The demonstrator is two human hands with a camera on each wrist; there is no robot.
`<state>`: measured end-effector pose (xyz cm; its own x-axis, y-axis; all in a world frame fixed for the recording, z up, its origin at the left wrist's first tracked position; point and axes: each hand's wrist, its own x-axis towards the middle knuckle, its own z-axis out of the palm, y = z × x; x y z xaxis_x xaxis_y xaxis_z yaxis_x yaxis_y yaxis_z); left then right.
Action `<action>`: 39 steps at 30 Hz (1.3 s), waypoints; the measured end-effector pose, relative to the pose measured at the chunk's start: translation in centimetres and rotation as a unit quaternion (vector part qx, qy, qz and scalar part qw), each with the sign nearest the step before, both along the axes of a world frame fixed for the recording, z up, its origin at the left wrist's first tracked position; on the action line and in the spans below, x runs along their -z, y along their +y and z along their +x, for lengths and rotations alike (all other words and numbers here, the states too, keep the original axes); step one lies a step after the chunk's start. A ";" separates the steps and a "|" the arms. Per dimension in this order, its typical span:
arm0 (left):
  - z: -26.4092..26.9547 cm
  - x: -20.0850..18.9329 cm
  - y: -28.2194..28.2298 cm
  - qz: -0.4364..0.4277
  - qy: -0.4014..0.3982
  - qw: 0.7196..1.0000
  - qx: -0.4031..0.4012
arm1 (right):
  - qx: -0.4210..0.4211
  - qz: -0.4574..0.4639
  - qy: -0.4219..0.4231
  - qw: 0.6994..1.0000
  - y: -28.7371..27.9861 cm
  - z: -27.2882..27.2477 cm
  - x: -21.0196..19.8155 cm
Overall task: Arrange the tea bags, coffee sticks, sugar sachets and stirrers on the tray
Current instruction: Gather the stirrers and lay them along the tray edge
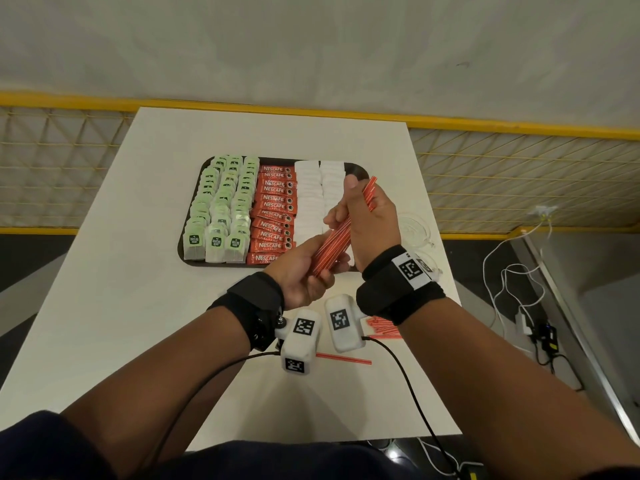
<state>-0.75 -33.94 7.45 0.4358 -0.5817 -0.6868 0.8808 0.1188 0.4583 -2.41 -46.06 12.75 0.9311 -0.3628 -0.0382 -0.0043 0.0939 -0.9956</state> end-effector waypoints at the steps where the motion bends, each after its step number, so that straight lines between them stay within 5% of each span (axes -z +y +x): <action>1: 0.1 0.1 0.1 -0.006 -0.002 1.000 0.001 | -0.004 -0.003 0.009 1.000 -0.1 0.0 0.1; 11: 0.8 1.0 -0.2 -0.002 -0.042 0.997 -0.059 | -0.025 0.083 -0.014 0.996 -1.6 1.0 -0.6; 14: 0.9 1.7 0.1 -0.001 -0.049 0.996 -0.071 | -0.008 -0.096 -0.032 0.995 -2.9 1.0 -1.1; 17: 1.0 1.8 -0.2 0.005 -0.062 0.995 -0.073 | -0.102 -0.332 0.002 0.938 -3.4 0.7 -0.3; 20: 1.1 1.6 -0.8 0.024 -0.080 0.995 -0.063 | -0.145 -0.402 0.025 0.904 -3.2 0.3 1.0; 26: 1.7 2.3 -1.1 0.013 -0.078 0.993 -0.084 | -0.086 -0.264 0.087 0.957 -3.6 0.6 1.9; 31: 2.4 2.4 -1.9 0.014 -0.120 0.989 -0.081 | -0.120 -0.070 0.126 0.982 -3.6 1.0 3.5; 39: 4.2 2.9 -2.9 0.058 -0.158 0.984 -0.059 | -0.119 -0.201 0.125 0.964 -4.7 4.0 3.3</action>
